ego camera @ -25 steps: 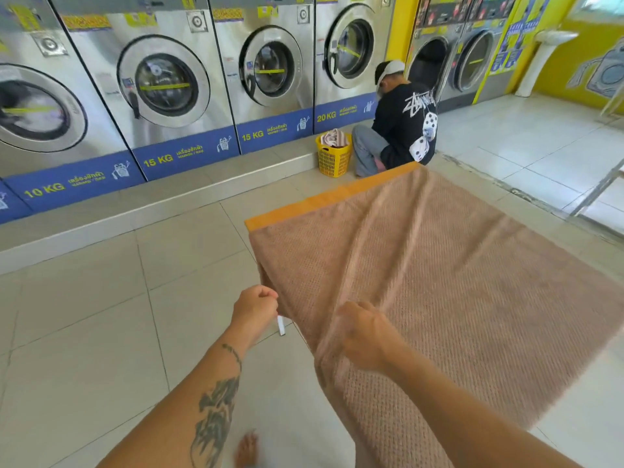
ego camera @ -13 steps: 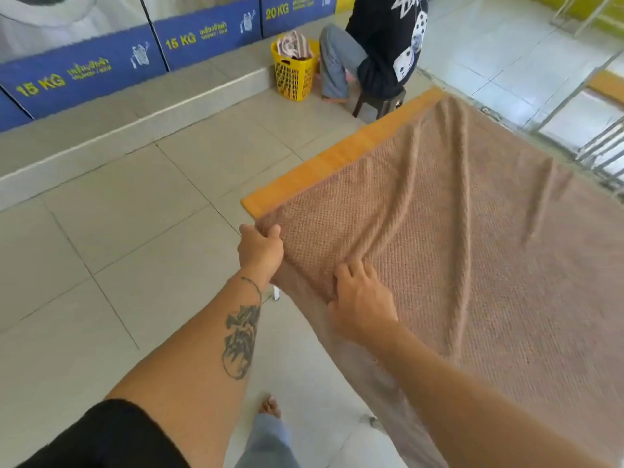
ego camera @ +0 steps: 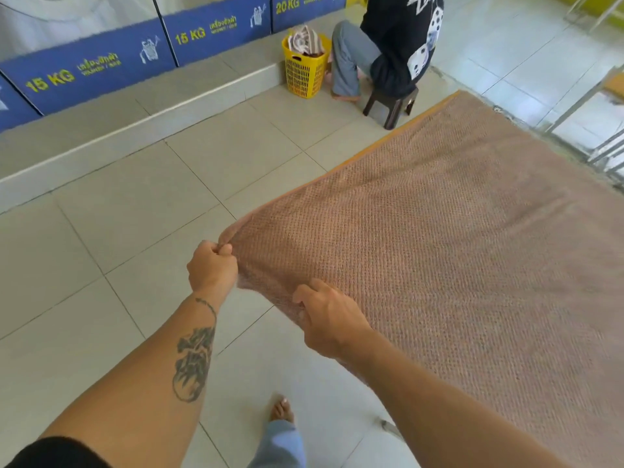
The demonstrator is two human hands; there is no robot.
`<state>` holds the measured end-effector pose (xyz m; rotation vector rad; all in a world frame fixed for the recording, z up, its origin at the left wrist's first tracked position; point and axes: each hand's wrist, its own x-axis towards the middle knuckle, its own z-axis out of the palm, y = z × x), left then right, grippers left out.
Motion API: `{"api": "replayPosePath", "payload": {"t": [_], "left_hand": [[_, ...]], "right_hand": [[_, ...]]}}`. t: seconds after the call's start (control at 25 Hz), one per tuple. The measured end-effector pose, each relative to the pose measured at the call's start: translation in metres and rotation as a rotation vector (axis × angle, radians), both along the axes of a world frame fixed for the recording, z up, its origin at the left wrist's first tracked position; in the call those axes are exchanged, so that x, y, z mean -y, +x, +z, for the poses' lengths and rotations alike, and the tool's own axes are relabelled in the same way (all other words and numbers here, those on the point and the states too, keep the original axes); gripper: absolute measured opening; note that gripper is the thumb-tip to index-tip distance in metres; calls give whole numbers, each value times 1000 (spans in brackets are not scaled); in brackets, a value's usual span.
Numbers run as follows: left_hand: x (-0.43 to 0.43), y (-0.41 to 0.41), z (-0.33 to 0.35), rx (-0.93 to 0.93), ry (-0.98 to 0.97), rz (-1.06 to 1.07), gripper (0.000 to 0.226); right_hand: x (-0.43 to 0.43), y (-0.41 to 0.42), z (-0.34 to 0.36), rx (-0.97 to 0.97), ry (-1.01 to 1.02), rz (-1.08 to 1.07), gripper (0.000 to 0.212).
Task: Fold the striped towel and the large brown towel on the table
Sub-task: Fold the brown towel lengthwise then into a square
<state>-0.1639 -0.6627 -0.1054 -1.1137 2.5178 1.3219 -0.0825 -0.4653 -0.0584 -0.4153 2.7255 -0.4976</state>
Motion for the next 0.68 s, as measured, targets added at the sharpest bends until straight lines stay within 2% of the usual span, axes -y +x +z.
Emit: {"api": "replayPosePath", "payload": {"t": [0.08, 0.16, 0.28, 0.36, 0.48, 0.6, 0.68], "left_hand": [[-2, -1, -13, 54, 178, 1, 28], [-18, 9, -18, 89, 332, -44, 45], [-76, 44, 10, 115, 540, -142, 36], [-121, 68, 20, 111, 623, -239, 42], [-175, 103, 30, 88, 631, -269, 45], [-198, 133, 39, 71, 348, -271, 28], [-212, 161, 40, 8, 276, -243, 20]], "right_hand": [[-8, 7, 0, -44, -33, -34, 26], [-27, 17, 2, -147, 47, -72, 25], [-65, 37, 11, -130, 204, -121, 42], [-88, 54, 21, -71, 180, -129, 53], [-127, 82, 34, -66, 80, -188, 66], [-178, 115, 30, -33, 70, -232, 58], [-223, 147, 22, -27, 57, -233, 56]]}}
